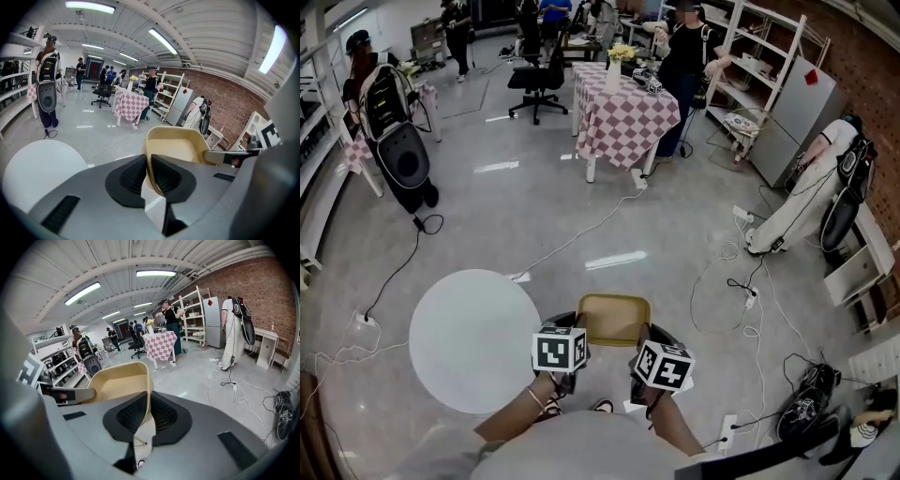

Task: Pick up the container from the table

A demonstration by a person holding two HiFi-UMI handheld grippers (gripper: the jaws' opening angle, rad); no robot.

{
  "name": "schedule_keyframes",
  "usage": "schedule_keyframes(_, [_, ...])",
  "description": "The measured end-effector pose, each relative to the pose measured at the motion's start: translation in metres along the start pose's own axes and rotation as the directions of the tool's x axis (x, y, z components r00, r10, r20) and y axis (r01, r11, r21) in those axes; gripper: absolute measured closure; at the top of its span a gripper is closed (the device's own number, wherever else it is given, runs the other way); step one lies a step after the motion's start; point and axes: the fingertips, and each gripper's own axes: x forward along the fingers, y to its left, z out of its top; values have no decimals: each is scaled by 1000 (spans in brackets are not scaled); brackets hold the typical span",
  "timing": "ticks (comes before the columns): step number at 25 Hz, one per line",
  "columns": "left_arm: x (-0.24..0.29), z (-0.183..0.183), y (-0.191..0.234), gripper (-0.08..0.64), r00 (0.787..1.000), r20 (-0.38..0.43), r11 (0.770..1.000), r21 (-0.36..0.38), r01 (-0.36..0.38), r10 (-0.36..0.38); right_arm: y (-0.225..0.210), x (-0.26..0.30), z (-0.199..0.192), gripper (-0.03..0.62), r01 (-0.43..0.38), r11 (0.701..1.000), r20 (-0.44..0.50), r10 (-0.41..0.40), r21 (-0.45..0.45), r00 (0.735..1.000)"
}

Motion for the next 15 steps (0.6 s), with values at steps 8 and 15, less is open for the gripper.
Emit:
schedule_keyframes(8, [-1,-2,1,512,1000,-7,1000,-2,10,-10,2,-2,-2,548,10,1000,-4,-10,2,1000])
schedule_keyframes(15, [1,-4,8,512,1000,-14,1000,-3,13,-13,7,2,-4,548,15,1000,-7,-15,0,1000])
